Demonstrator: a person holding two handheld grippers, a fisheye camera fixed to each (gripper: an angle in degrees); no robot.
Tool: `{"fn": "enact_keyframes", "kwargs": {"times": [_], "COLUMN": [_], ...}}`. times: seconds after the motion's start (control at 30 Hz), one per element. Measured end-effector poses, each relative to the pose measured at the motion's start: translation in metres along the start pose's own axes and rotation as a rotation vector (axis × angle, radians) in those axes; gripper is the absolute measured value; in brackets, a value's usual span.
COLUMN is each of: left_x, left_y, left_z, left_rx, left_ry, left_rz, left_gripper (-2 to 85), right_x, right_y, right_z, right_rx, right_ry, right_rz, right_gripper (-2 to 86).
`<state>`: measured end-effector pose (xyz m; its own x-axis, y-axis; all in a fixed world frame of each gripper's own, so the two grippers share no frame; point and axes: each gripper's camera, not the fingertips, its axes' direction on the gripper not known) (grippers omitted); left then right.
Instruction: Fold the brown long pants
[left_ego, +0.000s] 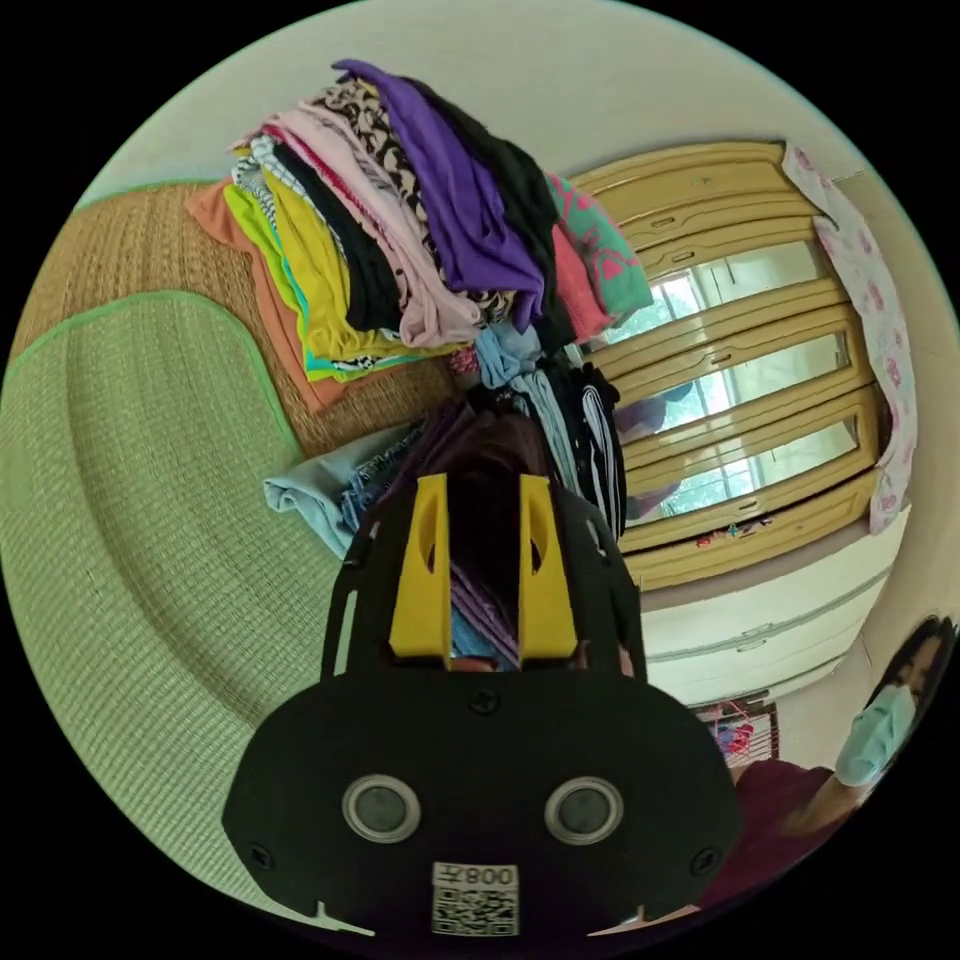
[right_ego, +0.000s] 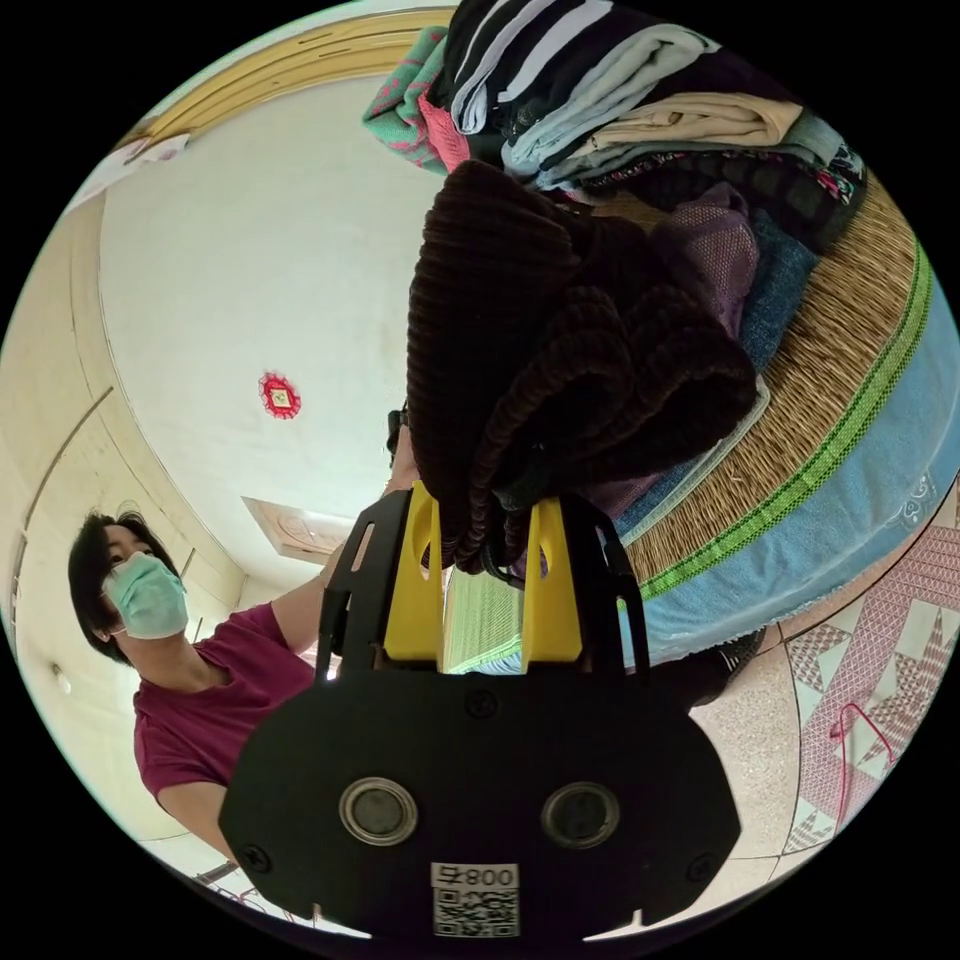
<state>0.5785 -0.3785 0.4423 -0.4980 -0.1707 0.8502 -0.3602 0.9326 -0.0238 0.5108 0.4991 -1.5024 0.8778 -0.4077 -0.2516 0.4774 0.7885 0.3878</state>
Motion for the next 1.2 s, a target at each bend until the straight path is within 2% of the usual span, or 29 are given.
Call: {"fn": "enact_keyframes", "kwargs": {"times": [0.2,0.3,0.37,0.43,0.5,0.63,0.73,0.8,0.83,0.97,1.03,1.1,1.13,1.2], "left_x": [0.028,0.041,0.016,-0.007,-0.008,0.031,0.063,0.090,0.109,0.155,0.160,0.157,0.155,0.157], "left_y": [-0.005,0.007,0.027,0.043,0.052,0.053,0.055,0.056,0.057,0.060,0.063,0.068,0.071,0.077], "left_z": [-0.044,-0.070,-0.077,-0.075,-0.080,-0.107,-0.127,-0.128,-0.123,-0.083,-0.067,-0.060,-0.058,-0.058], "left_rx": [0.053,0.092,0.117,0.120,0.148,0.165,0.181,0.152,0.119,-0.021,-0.065,-0.076,-0.081,-0.063], "left_ry": [0.058,0.004,-0.029,0.026,0.078,0.020,0.035,0.037,0.020,-0.111,-0.223,-0.243,-0.230,-0.211], "left_rz": [0.073,0.127,0.031,-0.062,-0.083,-0.004,0.081,0.156,0.208,0.311,0.301,0.269,0.259,0.242], "left_gripper": [4.1,3.9,3.9,4.2,4.7,5.4,4.7,4.3,3.9,2.1,1.0,0.5,0.3,0.1], "right_x": [-0.028,-0.046,-0.039,-0.025,-0.015,-0.020,-0.046,-0.088,-0.102,-0.202,-0.223,-0.213,-0.205,-0.180], "right_y": [-0.013,-0.021,-0.020,-0.010,0.009,0.041,0.069,0.072,0.067,0.004,-0.029,-0.061,-0.065,-0.060], "right_z": [-0.011,-0.014,-0.012,-0.013,-0.018,-0.035,-0.061,-0.077,-0.078,-0.033,0.000,0.042,0.047,0.036], "right_rx": [-0.012,-0.017,-0.028,-0.012,0.051,0.167,0.284,0.376,0.383,0.300,0.246,0.183,0.175,0.260], "right_ry": [0.053,0.088,0.090,0.053,0.001,-0.033,0.011,0.035,0.062,0.379,0.588,0.942,0.984,0.846], "right_rz": [-0.044,-0.075,-0.050,-0.003,0.047,0.084,0.073,-0.020,-0.051,-0.269,-0.322,-0.305,-0.295,-0.223], "right_gripper": [12.7,12.8,13.0,13.2,13.4,11.7,4.4,1.5,1.2,0.2,0.1,0.0,0.0,0.0]}}
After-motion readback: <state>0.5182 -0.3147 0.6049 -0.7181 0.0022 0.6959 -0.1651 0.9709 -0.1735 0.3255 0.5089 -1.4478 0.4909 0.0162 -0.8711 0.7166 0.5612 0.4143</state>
